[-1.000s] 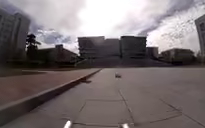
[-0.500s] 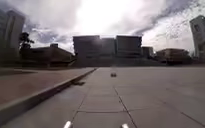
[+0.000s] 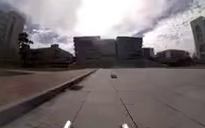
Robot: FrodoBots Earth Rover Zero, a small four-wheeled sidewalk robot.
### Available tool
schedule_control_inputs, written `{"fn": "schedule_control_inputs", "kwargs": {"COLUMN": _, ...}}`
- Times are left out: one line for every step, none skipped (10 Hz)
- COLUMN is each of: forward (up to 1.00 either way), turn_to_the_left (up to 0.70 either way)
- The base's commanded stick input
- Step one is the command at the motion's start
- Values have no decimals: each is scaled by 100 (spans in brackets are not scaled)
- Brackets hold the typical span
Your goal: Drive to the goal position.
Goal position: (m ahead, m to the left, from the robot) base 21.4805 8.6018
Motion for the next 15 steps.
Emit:
{"fn": "schedule_control_inputs", "kwargs": {"forward": 100, "turn_to_the_left": 0}}
{"fn": "schedule_control_inputs", "kwargs": {"forward": 100, "turn_to_the_left": 0}}
{"fn": "schedule_control_inputs", "kwargs": {"forward": 100, "turn_to_the_left": 0}}
{"fn": "schedule_control_inputs", "kwargs": {"forward": 100, "turn_to_the_left": 0}}
{"fn": "schedule_control_inputs", "kwargs": {"forward": 100, "turn_to_the_left": 0}}
{"fn": "schedule_control_inputs", "kwargs": {"forward": 100, "turn_to_the_left": 0}}
{"fn": "schedule_control_inputs", "kwargs": {"forward": 100, "turn_to_the_left": 0}}
{"fn": "schedule_control_inputs", "kwargs": {"forward": 100, "turn_to_the_left": 0}}
{"fn": "schedule_control_inputs", "kwargs": {"forward": 100, "turn_to_the_left": 0}}
{"fn": "schedule_control_inputs", "kwargs": {"forward": 100, "turn_to_the_left": 0}}
{"fn": "schedule_control_inputs", "kwargs": {"forward": 100, "turn_to_the_left": 0}}
{"fn": "schedule_control_inputs", "kwargs": {"forward": 100, "turn_to_the_left": 0}}
{"fn": "schedule_control_inputs", "kwargs": {"forward": 100, "turn_to_the_left": 0}}
{"fn": "schedule_control_inputs", "kwargs": {"forward": 100, "turn_to_the_left": 0}}
{"fn": "schedule_control_inputs", "kwargs": {"forward": 100, "turn_to_the_left": 0}}
